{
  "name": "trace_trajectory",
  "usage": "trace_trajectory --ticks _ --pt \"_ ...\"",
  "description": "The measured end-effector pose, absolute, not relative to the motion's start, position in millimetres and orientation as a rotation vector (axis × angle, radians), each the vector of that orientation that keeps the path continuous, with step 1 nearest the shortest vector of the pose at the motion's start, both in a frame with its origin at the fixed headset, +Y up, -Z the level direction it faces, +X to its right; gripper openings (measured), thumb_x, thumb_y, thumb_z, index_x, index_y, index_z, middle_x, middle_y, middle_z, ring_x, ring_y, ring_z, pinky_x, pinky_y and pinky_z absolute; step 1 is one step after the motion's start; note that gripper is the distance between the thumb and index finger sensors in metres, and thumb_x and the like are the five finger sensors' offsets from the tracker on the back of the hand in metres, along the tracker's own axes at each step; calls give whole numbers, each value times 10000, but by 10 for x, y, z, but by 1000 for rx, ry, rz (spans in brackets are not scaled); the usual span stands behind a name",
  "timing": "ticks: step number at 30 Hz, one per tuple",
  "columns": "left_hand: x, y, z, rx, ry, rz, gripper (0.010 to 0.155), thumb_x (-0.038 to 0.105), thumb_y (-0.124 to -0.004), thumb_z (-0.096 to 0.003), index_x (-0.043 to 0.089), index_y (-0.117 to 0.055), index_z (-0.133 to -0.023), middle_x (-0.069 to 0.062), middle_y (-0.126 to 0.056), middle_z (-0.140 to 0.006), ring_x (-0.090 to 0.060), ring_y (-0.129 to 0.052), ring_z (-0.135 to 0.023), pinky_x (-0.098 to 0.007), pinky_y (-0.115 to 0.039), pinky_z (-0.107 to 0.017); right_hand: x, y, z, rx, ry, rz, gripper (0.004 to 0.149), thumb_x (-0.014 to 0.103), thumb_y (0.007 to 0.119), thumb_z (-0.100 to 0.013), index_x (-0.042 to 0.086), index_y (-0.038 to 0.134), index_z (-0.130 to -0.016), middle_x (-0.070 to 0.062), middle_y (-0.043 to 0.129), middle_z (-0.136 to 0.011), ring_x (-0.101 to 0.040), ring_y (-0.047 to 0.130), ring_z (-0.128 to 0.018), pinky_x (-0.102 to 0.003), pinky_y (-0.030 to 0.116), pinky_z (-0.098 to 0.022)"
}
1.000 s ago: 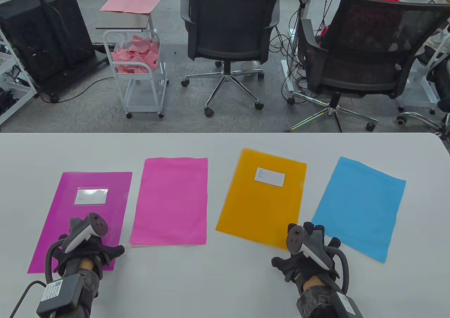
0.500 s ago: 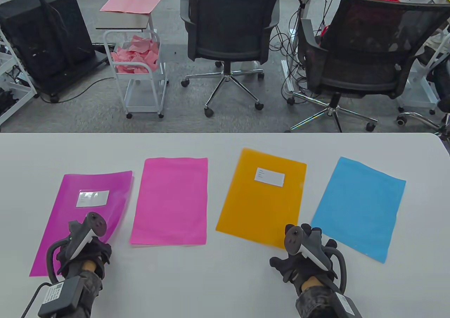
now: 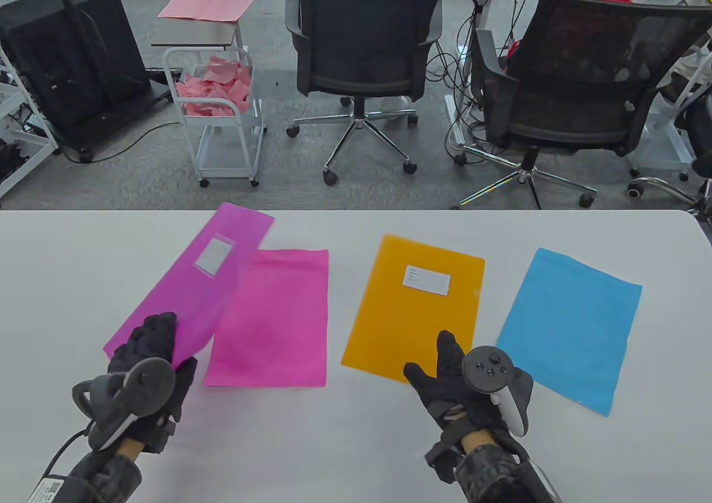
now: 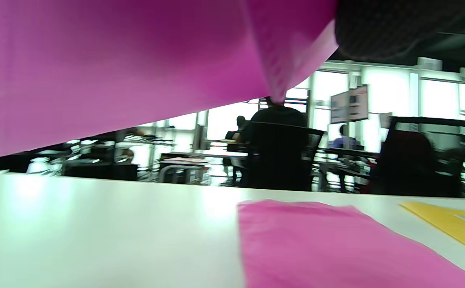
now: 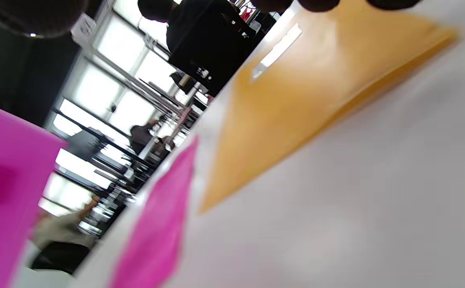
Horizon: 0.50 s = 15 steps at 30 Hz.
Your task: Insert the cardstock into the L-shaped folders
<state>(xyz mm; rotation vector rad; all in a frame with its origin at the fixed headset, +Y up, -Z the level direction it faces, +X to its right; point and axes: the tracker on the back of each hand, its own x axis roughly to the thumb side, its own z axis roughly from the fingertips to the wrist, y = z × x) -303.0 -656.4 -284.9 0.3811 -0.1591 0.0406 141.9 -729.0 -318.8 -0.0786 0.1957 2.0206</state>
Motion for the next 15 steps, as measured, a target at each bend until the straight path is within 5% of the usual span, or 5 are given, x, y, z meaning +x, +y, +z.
trace_trajectory --ticks 4,7,10,15 --pt "-2569 -6729 -2601 398 -525 -144 838 580 -822 -350 275 -424 -1021 -87 -649 -1059 -403 -833 -946 -605 -714 -646 1147 -7397 -3214 -5 376 1353 977 794 559 -419 55 242 -973 -304 587 -948 -433 788 -747 -544 797 -454" --pt "-2396 -6906 -2505 380 -747 -279 861 588 -811 -345 332 -344 -1022 -46 -563 -1101 -380 -747 -1011 -603 -672 -678 1050 -7573 -3182 146 626 1007 1011 752 583 -498 -20 100 -937 -300 593 -940 -348 903 -638 -444 863 -372" --pt "-2377 -7061 -2544 233 -771 -284 957 640 -800 -324 309 -248 -1032 -68 -459 -1132 -395 -676 -1046 -604 -655 -694 1089 -7658 -3147 120 617 1077 634 407 650 -530 40 348 -950 -193 850 -756 -231 1020 -375 -316 918 -173" --pt "-2310 -7164 -2553 -117 -737 -111 1010 710 -772 -331 332 -171 -1049 -139 -234 -1160 -519 -438 -1088 -723 -507 -698 1062 -7696 -3154 121 589 1118 516 352 677 -498 114 498 -919 -180 902 -686 -258 1022 -315 -312 918 -118"
